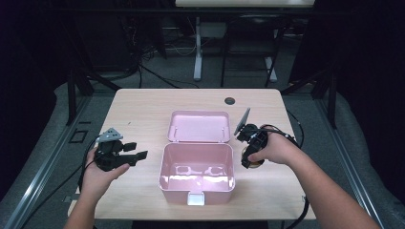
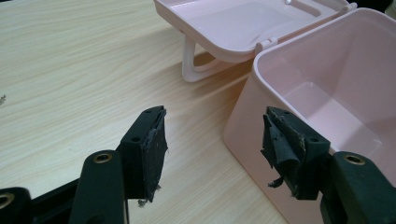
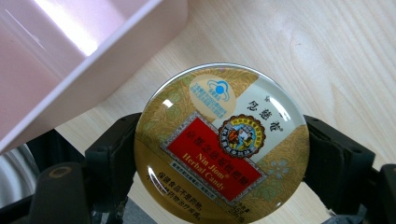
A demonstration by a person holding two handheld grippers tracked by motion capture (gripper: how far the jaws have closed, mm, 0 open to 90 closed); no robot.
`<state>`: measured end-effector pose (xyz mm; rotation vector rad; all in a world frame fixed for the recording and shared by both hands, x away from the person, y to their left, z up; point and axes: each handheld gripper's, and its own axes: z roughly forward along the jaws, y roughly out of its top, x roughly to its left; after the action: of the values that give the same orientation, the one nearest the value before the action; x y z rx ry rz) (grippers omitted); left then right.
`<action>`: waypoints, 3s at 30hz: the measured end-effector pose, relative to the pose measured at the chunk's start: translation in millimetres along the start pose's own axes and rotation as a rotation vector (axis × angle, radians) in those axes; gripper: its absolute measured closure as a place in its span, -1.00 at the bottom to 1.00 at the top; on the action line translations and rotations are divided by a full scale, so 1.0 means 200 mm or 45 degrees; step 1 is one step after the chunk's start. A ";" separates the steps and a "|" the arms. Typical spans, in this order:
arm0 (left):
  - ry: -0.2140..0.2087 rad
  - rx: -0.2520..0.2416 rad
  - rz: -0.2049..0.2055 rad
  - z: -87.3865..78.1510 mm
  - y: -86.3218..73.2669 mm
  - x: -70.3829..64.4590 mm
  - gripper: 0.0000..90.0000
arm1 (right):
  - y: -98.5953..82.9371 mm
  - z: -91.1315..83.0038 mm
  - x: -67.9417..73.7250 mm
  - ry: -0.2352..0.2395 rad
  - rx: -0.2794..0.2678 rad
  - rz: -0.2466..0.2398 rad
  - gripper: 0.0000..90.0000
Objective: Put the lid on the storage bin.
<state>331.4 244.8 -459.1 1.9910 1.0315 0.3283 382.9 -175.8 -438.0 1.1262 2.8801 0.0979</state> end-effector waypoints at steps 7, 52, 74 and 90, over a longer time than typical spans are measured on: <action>0.001 0.003 0.001 0.00 0.00 0.00 -0.12 | 0.01 -0.04 0.02 0.011 -0.015 -0.027 -0.57; -0.014 0.016 0.009 0.01 0.00 0.00 -0.12 | 0.15 -0.12 0.28 0.055 -0.029 -0.602 -0.57; -0.016 0.011 0.007 0.01 0.00 0.00 -0.12 | 0.26 -0.09 0.42 0.065 -0.023 -0.699 -0.57; -0.012 0.010 0.009 0.01 0.00 0.00 -0.12 | 0.28 -0.01 0.46 0.066 -0.007 -0.717 -0.57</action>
<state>332.7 243.9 -460.9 2.0016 1.0219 0.3187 353.8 -72.4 -434.3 0.2815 3.1095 0.1107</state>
